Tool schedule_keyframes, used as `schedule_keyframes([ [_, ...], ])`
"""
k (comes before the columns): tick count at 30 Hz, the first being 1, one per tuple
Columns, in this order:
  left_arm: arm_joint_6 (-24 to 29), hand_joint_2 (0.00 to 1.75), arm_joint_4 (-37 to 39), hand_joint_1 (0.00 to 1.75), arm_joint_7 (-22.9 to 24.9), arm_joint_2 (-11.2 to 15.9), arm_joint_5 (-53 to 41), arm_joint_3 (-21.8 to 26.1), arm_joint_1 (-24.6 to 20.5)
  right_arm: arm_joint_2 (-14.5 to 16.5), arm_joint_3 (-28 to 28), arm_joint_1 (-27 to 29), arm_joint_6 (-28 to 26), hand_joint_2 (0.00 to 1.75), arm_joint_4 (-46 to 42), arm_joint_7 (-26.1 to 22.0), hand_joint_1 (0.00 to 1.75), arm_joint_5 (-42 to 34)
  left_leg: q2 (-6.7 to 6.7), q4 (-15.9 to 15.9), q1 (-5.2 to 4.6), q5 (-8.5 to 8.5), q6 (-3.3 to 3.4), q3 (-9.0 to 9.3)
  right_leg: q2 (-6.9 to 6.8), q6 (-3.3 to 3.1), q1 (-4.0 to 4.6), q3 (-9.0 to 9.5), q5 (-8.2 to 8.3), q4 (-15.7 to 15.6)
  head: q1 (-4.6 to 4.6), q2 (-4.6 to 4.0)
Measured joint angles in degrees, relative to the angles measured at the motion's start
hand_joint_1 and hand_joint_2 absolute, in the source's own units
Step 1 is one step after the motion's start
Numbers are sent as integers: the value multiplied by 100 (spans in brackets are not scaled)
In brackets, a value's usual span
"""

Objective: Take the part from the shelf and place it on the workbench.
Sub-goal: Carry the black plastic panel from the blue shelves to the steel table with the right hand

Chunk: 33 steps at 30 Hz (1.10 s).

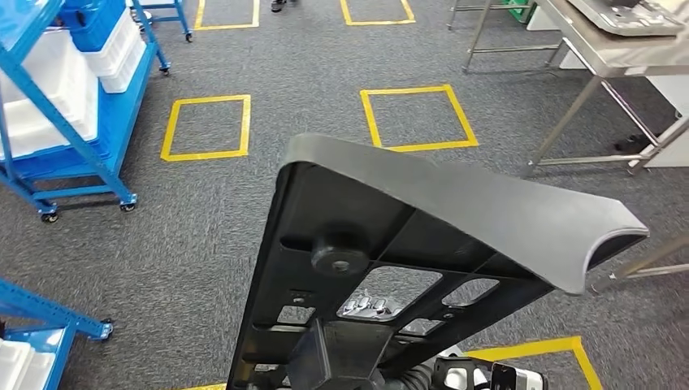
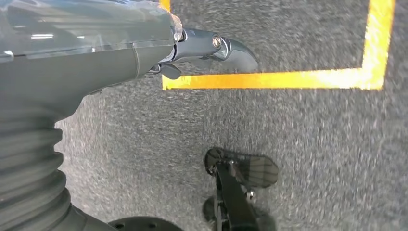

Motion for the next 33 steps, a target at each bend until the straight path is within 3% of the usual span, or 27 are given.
schedule_keyframes([
  [2, -7, 175, 0, 0, 0, -2, -7, 0, 0, 27, -1, -10, 29, 175, 0, -1, 175, 12, 98, 8, -20, -33, -59, 25, -149, -49, 51, 229, 93, -448, -1, 0],
  [4, -13, 175, 0, 0, -1, -6, -11, 0, -10, 50, -4, -13, 51, 175, 0, -1, 175, 18, 213, 5, -25, -56, -123, 51, -46, -100, 76, 217, 88, -492, -1, 0],
  [5, -18, 175, 0, 0, -3, -7, -14, 0, -20, 58, -7, -10, 57, 175, 0, -1, 175, 20, 206, 25, -13, -80, -156, 60, 18, -128, 67, 225, 101, -513, -2, 0],
  [7, -26, 175, 1, 0, -12, -12, -17, -1, -29, 78, -12, -19, 62, 175, 1, -1, 175, 22, -25, 300, 14, -276, -210, -30, 138, -199, 33, 256, 134, -562, -2, 0],
  [9, -30, 175, 2, 0, -18, -16, -20, -2, -11, 105, -13, -28, 63, 175, 3, -2, 175, 24, -321, 1033, 32, -669, -236, -365, 264, -244, 22, 263, 149, -574, -2, 0],
  [10, -30, 175, 2, 0, -16, -19, -21, -2, 3, 115, -13, -26, 63, 175, 7, -1, 175, 24, -377, 1432, 34, -831, -244, -563, 341, -251, 27, 259, 151, -572, -2, 0],
  [11, -30, 175, 2, 0, -16, -19, -22, -2, 16, 119, -13, -23, 63, 175, 12, -1, 175, 24, -394, 1689, 35, -887, -247, -702, 421, -254, 32, 258, 152, -568, -2, 0],
  [12, -30, 175, 2, 0, -15, -19, -22, -1, 24, 119, -13, -21, 63, 175, 17, 0, 175, 24, -400, 1725, 35, -817, -245, -741, 502, -252, 34, 262, 153, -563, -2, 0],
  [14, -30, 175, 1, 0, -16, -19, -22, -1, 29, 121, -14, -20, 63, 175, 23, -1, 175, 24, -481, 1125, 46, -385, -233, -503, 661, -233, 28, 277, 144, -541, -2, 0],
  [16, -30, 175, 1, 0, -19, -19, -23, -2, 28, 126, -13, -24, 64, 175, 25, -1, 175, 22, -768, 370, 74, -63, -212, -186, 802, -182, 29, 260, 132, -498, -2, 0],
  [18, -30, 175, 1, 0, -24, -21, -26, -2, 28, 130, -13, -27, 68, 175, 26, -1, 175, 16, -929, 114, 78, -23, -173, -89, 926, -111, 25, 207, 146, -477, -2, 0],
  [20, -30, 175, 1, 0, -30, -24, -26, -1, 16, 131, -16, -25, 72, 175, 26, -1, 175, 12, -808, 80, 71, 9, -98, -84, 996, -38, 10, 161, 170, -481, -2, 0],
  [22, -30, 175, 2, 0, -38, -30, -26, -1, -3, 131, -20, -34, 71, 175, 26, -1, 175, 10, -664, 40, 74, 47, -11, -80, 740, 9, 20, 48, 34, -279, -2, 0],
  [24, -33, 175, 2, 0, -56, -31, -30, -1, 8, 131, -23, -49, 56, 175, 27, -2, 175, 14, -506, 26, 53, 52, 41, -84, 391, 40, 19, -258, -317, 356, -1, 0],
  [26, -46, 175, 2, 0, -72, -29, -40, -1, 33, 131, -25, -47, 28, 175, 37, -2, 175, 26, -332, 29, 25, 40, 59, -90, 293, 71, -4, -588, -576, 1033, -1, 0],
  [27, -60, 175, 2, 0, -77, -28, -49, -1, 36, 130, -29, -35, 9, 175, 43, -2, 175, 37, -251, 30, 16, 33, 62, -91, 280, 78, -13, -630, -561, 1127, -1, 0],
  [28, -76, 175, 2, 0, -80, -28, -63, -1, 33, 130, -35, -19, -12, 175, 48, -2, 175, 49, -177, 31, 10, 26, 61, -87, 262, 77, -17, -554, -446, 997, -2, 0],
  [29, -96, 175, 2, 0, -83, -28, -80, -2, 25, 129, -44, 0, -33, 175, 49, -2, 175, 63, -116, 32, 5, 15, 55, -77, 215, 66, -17, -365, -262, 657, -2, 0],
  [31, -133, 175, 2, 0, -85, -28, -114, -6, 13, 129, -61, 27, -63, 175, 35, -2, 175, 96, -11, 33, -11, -12, 25, -44, -16, 11, 27, 74, 12, -143, -2, 0],
  [33, -159, 175, 2, 0, -85, -28, -131, -9, 8, 130, -71, 44, -70, 175, 8, -2, 175, 120, 89, 35, -27, -38, -30, -16, -130, -47, 86, 254, 69, -496, -2, 0],
])
